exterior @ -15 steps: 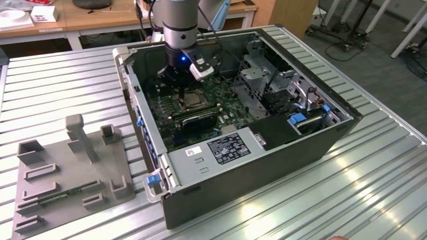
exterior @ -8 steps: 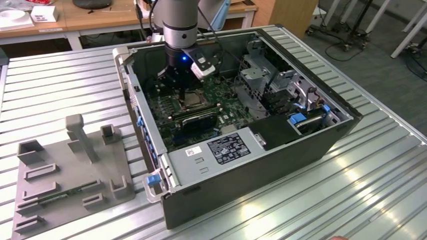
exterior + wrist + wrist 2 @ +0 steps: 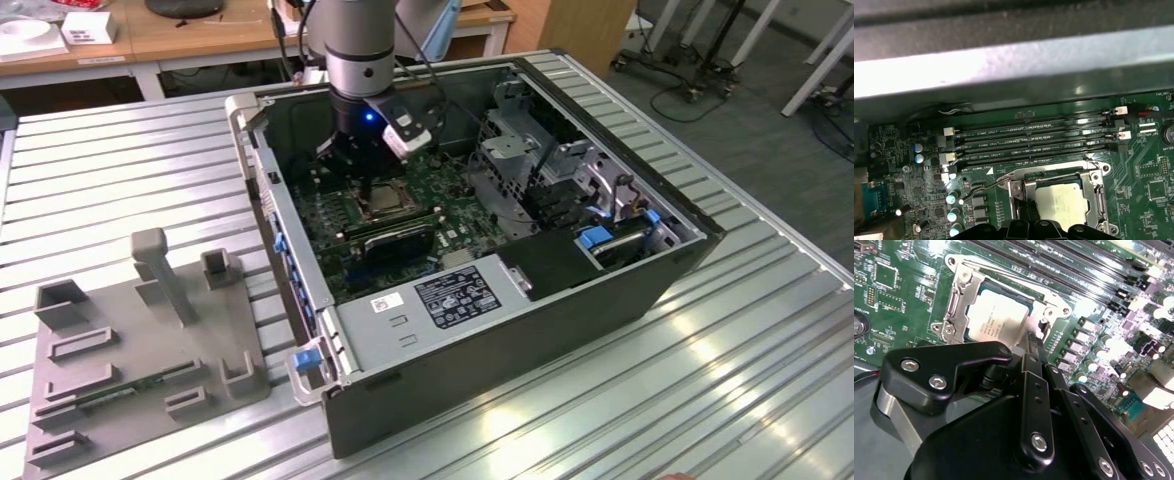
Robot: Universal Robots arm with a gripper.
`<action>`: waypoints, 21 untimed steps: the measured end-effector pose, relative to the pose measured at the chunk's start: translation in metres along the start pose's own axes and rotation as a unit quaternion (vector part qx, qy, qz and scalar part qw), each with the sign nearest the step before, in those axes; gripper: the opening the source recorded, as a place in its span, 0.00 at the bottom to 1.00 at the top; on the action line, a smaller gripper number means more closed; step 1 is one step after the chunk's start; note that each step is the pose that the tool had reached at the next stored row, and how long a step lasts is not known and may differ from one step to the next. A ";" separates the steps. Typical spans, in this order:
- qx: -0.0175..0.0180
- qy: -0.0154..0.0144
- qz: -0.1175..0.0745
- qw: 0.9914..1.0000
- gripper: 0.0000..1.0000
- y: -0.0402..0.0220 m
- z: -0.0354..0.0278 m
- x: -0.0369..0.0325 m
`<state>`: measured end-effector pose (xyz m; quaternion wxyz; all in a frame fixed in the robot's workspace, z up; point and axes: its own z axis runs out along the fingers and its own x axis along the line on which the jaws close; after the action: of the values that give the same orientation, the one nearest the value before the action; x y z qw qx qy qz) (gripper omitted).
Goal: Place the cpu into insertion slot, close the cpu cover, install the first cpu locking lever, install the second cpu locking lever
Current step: 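Close the cpu cover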
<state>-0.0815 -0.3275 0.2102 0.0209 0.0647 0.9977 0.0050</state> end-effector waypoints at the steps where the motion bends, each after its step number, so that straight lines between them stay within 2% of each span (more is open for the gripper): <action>1: 0.000 -0.002 -0.003 1.000 0.11 -0.0003 0.0001 -0.0001; 3: -0.001 -0.005 -0.009 1.000 0.11 -0.0009 0.0001 -0.0001; 11: 0.002 -0.005 -0.015 1.000 0.11 -0.0016 0.0024 0.0003; 21: 0.002 -0.005 -0.016 1.000 0.11 -0.0021 0.0030 0.0009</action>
<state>-0.0825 -0.3295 0.2072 0.0262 0.0484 0.9985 0.0025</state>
